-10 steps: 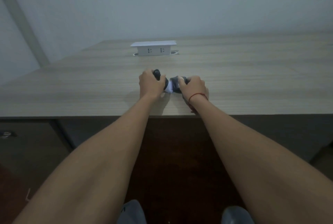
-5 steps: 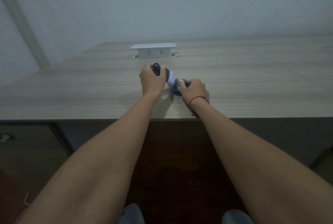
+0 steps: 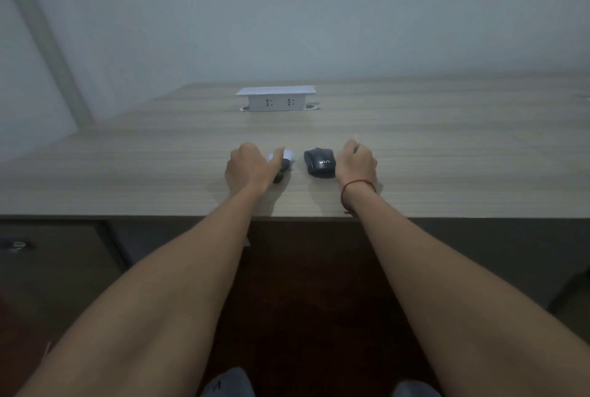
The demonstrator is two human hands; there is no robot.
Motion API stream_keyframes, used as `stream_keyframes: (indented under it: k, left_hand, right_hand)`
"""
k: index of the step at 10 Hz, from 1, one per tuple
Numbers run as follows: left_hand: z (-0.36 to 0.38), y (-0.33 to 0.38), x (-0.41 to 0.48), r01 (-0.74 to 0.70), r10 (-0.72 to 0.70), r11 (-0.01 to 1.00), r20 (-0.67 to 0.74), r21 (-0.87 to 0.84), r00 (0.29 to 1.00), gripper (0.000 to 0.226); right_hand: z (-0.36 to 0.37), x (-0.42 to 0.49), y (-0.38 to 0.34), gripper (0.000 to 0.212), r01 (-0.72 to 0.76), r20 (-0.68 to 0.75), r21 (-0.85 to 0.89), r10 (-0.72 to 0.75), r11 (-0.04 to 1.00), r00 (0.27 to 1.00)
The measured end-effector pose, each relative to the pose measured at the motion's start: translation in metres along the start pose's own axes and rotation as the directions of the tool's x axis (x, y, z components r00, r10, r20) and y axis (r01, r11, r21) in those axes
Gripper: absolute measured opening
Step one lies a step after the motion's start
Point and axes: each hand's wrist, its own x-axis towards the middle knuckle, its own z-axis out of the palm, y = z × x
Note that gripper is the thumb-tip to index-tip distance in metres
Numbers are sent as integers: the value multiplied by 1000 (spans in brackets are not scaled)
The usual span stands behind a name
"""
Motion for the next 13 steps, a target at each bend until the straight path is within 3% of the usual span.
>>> stream_keyframes:
  k: [1, 2, 3, 5, 8, 11, 12, 13]
  left_hand:
    - [-2, -9, -1, -143, 143, 990, -47, -15, 989, 44]
    - [5, -10, 0, -313, 331, 940, 145, -132, 932, 44]
    - [19, -5, 4, -350, 330, 936, 400, -24, 855, 40]
    - [42, 10, 18, -326, 251, 940, 443, 101, 861, 43]
    - [78, 30, 52, -300, 222, 946, 426, 124, 877, 42]
    - [52, 25, 27, -151, 128, 988, 385, 29, 914, 83]
    - [37, 18, 5, -141, 103, 988, 386, 71, 917, 88]
    - [22, 15, -10, -128, 50, 975, 379, 183, 924, 83]
  right_hand:
    - [4, -1, 1, 43, 71, 51, 9, -72, 997, 996]
    - [14, -4, 5, 63, 358, 336, -128, -299, 925, 893]
    - [23, -2, 7, 68, 508, 523, -235, -333, 829, 784]
    - [29, 19, 9, 59, 416, 449, -327, -247, 849, 858]
    - [52, 63, 14, 56, 379, 388, -373, -229, 847, 893]
    - [31, 44, 19, 97, 325, 398, -337, -178, 884, 900]
    - [11, 21, 21, 90, 321, 379, -396, -165, 860, 910]
    - [-9, 3, 19, 71, 343, 383, -480, -158, 807, 910]
